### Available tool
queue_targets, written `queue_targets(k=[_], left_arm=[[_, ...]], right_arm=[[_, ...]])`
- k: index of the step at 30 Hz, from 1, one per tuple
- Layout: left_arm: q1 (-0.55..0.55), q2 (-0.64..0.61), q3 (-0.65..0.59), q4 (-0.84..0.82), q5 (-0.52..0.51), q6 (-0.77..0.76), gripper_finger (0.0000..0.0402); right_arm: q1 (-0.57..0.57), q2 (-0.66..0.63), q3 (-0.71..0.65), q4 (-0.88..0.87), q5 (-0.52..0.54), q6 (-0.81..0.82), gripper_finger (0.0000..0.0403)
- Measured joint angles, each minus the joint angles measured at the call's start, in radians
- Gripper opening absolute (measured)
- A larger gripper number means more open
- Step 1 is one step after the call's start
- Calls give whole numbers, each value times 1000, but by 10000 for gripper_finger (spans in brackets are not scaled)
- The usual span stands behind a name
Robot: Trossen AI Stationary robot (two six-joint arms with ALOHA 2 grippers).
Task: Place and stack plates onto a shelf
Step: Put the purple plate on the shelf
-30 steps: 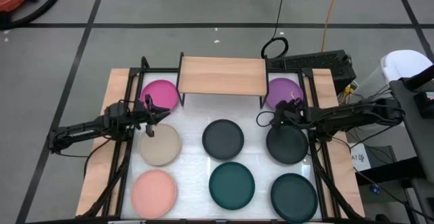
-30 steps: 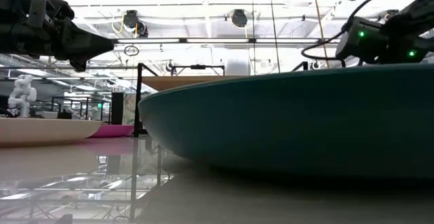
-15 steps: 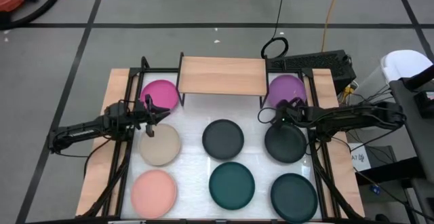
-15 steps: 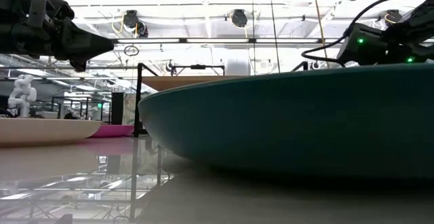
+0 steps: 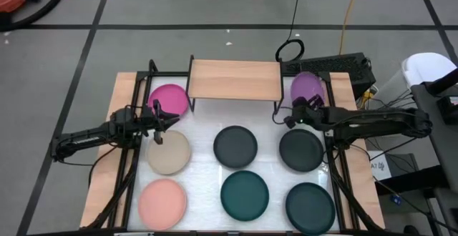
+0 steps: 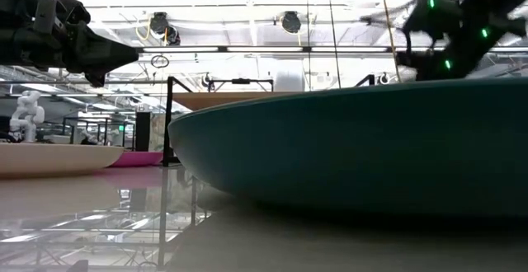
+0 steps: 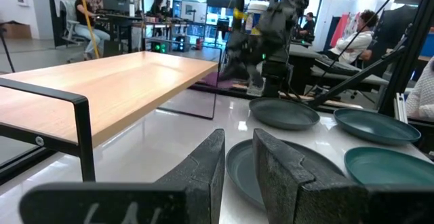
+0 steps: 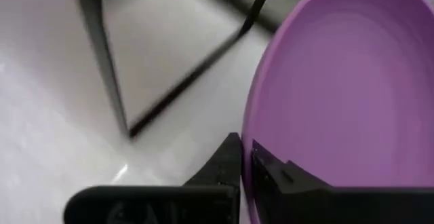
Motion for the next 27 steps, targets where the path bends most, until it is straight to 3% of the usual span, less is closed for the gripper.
queue_targets(k=[4,10,12,17,27], left_arm=[[0,0,0,0,0,0,81],[0,0,0,0,0,0,81],[0,0,0,0,0,0,81],[0,0,0,0,0,0,81],[0,0,0,0,0,0,81]], right_arm=[[0,-32,125,-20,49,-80,0],[10,2,297,154,35,-314,0],[29,42,339,239,-14,-409,0],[85,173,410,414,-249,-588,0],[126,459,479,372,-283,-642,0]])
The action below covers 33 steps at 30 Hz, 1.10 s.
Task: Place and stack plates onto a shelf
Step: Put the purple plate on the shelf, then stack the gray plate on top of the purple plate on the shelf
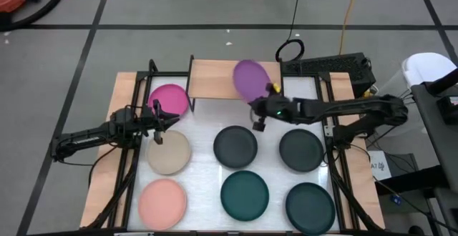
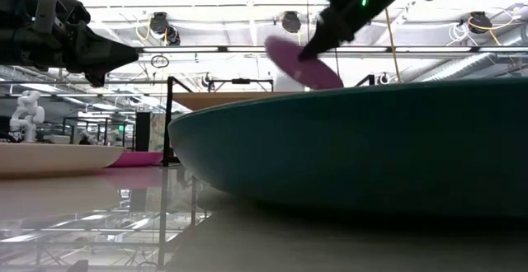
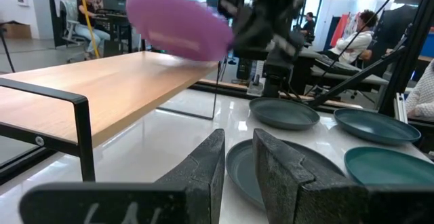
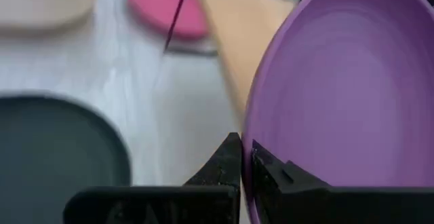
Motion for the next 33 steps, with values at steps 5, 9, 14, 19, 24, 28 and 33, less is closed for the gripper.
queue_targets(k=[5,9,14,19,24,28,33], left_arm=[[0,0,0,0,0,0,81],[0,0,0,0,0,0,81],[0,0,0,0,0,0,81],[0,0,0,0,0,0,81],[0,0,0,0,0,0,81],[0,0,0,0,0,0,81],[0,0,0,0,0,0,81]], right_arm=[[-2,75,2,-10,18,-2,0],[-1,91,2,-12,24,3,11],[-1,93,2,-15,19,-7,37],[-12,87,2,7,50,-57,54],[-33,86,1,25,96,-105,58],[-36,87,1,39,93,-113,58],[-34,87,1,45,93,-124,60]])
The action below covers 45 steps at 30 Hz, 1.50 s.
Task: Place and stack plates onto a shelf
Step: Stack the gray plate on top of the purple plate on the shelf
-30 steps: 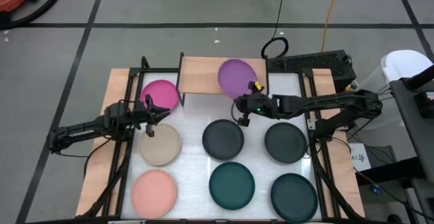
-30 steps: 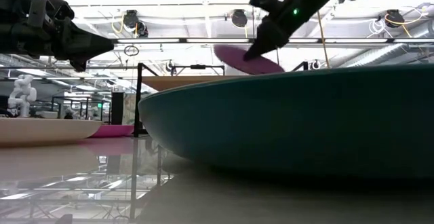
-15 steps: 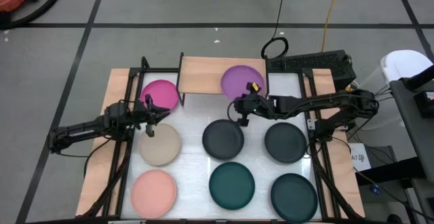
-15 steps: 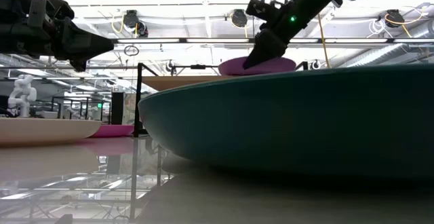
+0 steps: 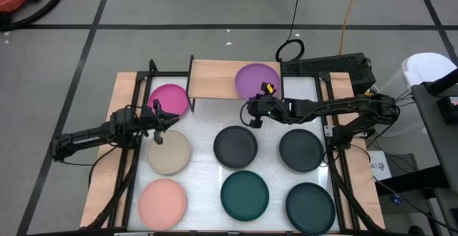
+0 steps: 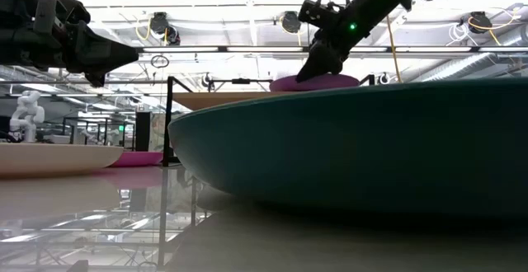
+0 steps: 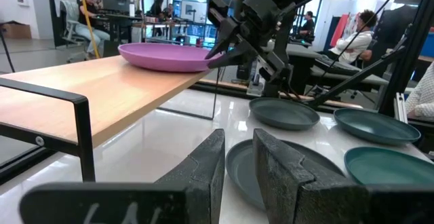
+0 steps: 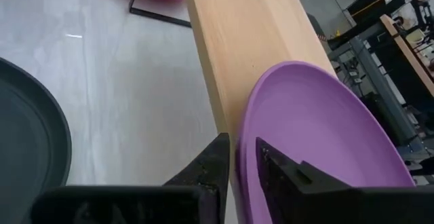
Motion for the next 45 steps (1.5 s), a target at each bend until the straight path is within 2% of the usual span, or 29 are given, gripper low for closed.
queue_targets(k=[3,7,11,15,21,25,32,36,39,45], left_arm=[[0,0,0,0,0,0,81],[0,0,0,0,0,0,81],[0,0,0,0,0,0,81],[0,0,0,0,0,0,81],[0,0,0,0,0,0,81],[0,0,0,0,0,0,81],[0,0,0,0,0,0,81],[0,0,0,0,0,0,81],[0,0,0,0,0,0,81],[0,0,0,24,0,-11,81]], right_arm=[[1,-18,-1,-2,0,-12,72],[27,-90,2,-5,1,5,109],[72,-206,3,-72,2,140,136],[147,-318,-4,-179,3,245,140],[325,-448,-144,-148,-5,343,133],[396,-489,-316,28,-4,383,133],[444,-497,-608,599,-4,390,133],[446,-500,-696,844,-19,358,132],[446,-501,-720,925,-57,329,132],[446,-509,-721,934,-82,302,132]])
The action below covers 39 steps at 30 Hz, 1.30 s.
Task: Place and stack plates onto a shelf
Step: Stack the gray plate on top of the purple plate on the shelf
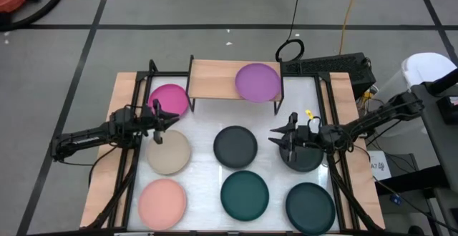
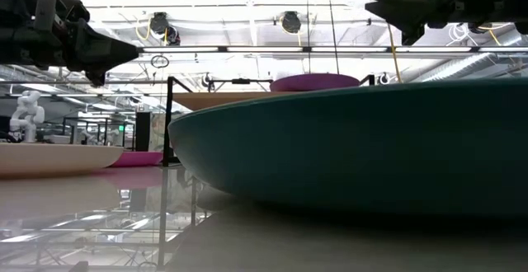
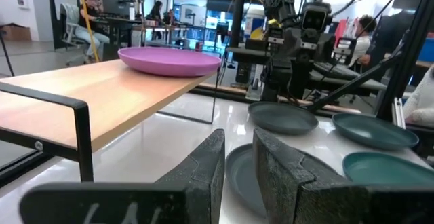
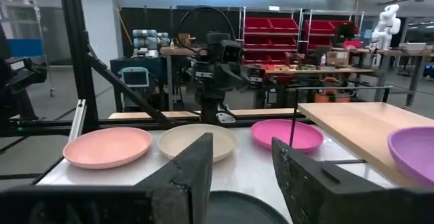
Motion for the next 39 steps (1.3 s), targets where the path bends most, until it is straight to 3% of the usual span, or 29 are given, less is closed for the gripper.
queue_targets(k=[10,18,23,27,39], left_arm=[[0,0,0,168,-3,-103,81],[-1,0,1,296,-69,-133,81],[-32,24,64,147,-44,-79,81],[-72,111,147,20,-68,-14,81],[-211,590,484,-331,-176,19,81]], right_arm=[[-2,0,0,0,1,-43,132],[-2,0,0,-1,2,-40,132],[-2,0,-1,-19,3,-9,132],[-2,0,-1,-32,3,-3,132],[-2,0,-1,-47,3,9,132]])
